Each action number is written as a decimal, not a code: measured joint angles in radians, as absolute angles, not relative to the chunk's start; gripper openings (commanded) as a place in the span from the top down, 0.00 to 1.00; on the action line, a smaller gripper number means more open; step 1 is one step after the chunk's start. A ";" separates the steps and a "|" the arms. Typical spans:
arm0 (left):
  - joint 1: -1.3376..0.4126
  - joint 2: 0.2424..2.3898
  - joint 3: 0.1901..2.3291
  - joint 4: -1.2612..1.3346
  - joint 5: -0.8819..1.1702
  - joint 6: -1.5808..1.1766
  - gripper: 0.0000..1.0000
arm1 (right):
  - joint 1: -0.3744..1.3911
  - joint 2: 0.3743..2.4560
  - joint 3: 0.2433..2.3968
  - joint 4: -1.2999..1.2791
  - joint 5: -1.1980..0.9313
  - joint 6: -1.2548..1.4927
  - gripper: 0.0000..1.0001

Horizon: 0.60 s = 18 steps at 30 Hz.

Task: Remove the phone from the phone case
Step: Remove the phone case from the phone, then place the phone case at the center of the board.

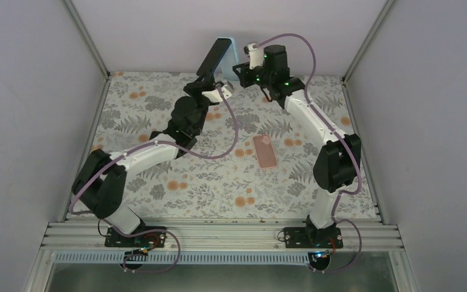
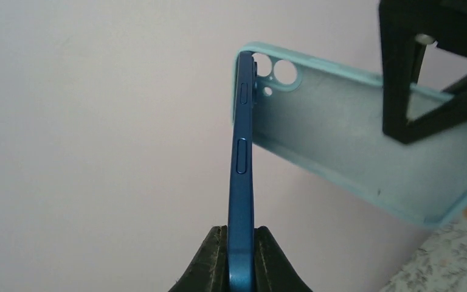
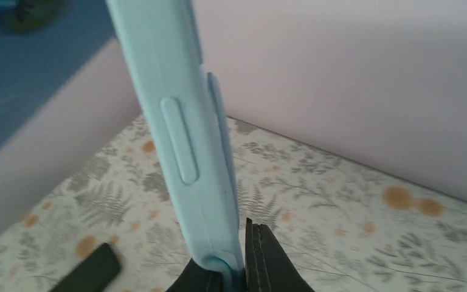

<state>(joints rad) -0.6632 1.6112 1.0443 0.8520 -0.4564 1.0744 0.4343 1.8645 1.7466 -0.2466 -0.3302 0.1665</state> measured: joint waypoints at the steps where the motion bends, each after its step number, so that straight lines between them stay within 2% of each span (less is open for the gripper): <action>1: -0.664 1.587 1.044 0.807 -0.451 1.063 0.98 | 0.418 1.864 1.750 -0.259 -0.330 0.138 0.97; 7: -0.654 1.430 1.065 0.566 -0.464 0.974 0.98 | 0.335 1.864 1.742 -0.356 -0.238 -0.013 0.97; 13: -0.661 1.299 1.064 0.333 -0.475 0.916 0.98 | 0.193 1.865 1.712 -0.471 -0.232 -0.120 0.97; 18: -0.734 1.225 0.874 0.271 -0.578 0.913 0.98 | 0.041 1.865 1.715 -0.675 -0.330 -0.226 0.97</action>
